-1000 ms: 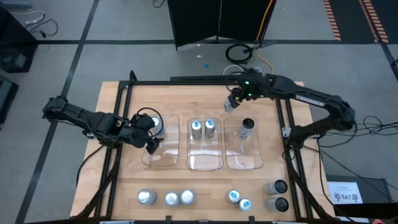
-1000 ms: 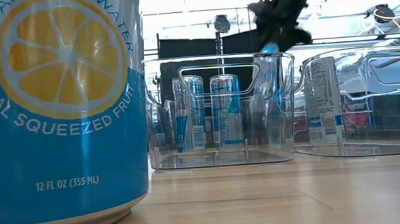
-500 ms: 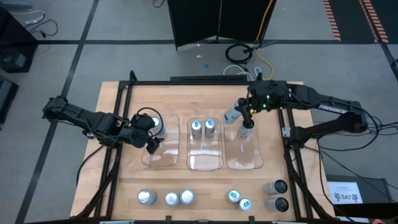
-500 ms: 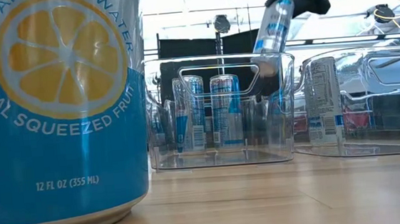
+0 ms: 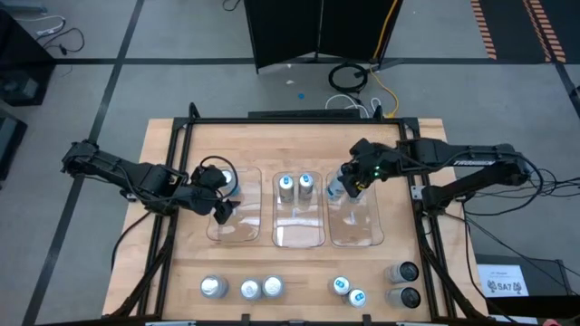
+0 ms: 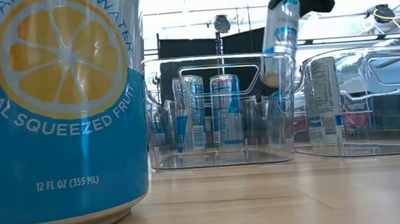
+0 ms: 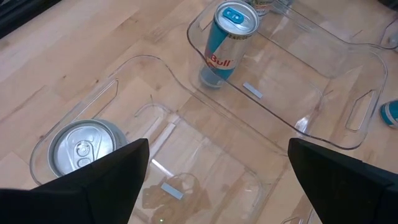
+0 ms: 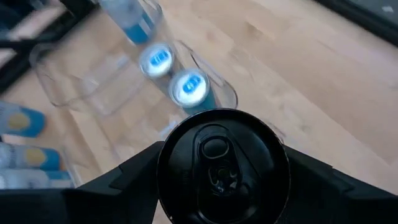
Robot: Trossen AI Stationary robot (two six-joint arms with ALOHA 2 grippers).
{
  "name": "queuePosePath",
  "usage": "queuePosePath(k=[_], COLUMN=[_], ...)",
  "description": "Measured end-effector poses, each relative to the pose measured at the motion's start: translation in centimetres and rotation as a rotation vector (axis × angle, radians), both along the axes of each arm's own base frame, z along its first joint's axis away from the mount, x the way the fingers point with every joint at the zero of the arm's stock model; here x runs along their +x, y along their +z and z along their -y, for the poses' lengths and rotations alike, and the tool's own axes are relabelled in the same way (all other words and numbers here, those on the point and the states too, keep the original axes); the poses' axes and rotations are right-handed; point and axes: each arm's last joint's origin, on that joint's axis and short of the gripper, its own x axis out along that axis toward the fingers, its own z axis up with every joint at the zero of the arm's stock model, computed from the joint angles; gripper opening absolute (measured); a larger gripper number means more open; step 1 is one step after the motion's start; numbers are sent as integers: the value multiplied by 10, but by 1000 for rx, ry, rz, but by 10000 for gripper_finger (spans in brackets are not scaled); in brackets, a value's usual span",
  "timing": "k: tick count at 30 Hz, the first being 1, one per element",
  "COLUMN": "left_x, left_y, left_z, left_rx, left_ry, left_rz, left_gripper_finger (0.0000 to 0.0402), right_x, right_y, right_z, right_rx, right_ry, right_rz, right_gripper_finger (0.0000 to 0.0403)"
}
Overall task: Sort soda cans
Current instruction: Put the top white-blue soda can into the right transparent bin
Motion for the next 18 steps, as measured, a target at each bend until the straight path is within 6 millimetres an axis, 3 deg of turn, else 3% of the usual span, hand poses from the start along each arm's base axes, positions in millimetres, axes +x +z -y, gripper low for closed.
queuePosePath(k=[8, 18], left_x=[0, 0], left_y=[0, 0], left_z=[0, 0], left_rx=[1, 2], left_ry=[0, 0], left_rz=[-2, -3], left_gripper_finger=[393, 393], right_x=[12, 15], right_y=[-21, -39], right_z=[-2, 0], right_rx=[-13, -55], right_ry=[-8, -31], right_rz=[-151, -189], right_gripper_finger=[260, 260])
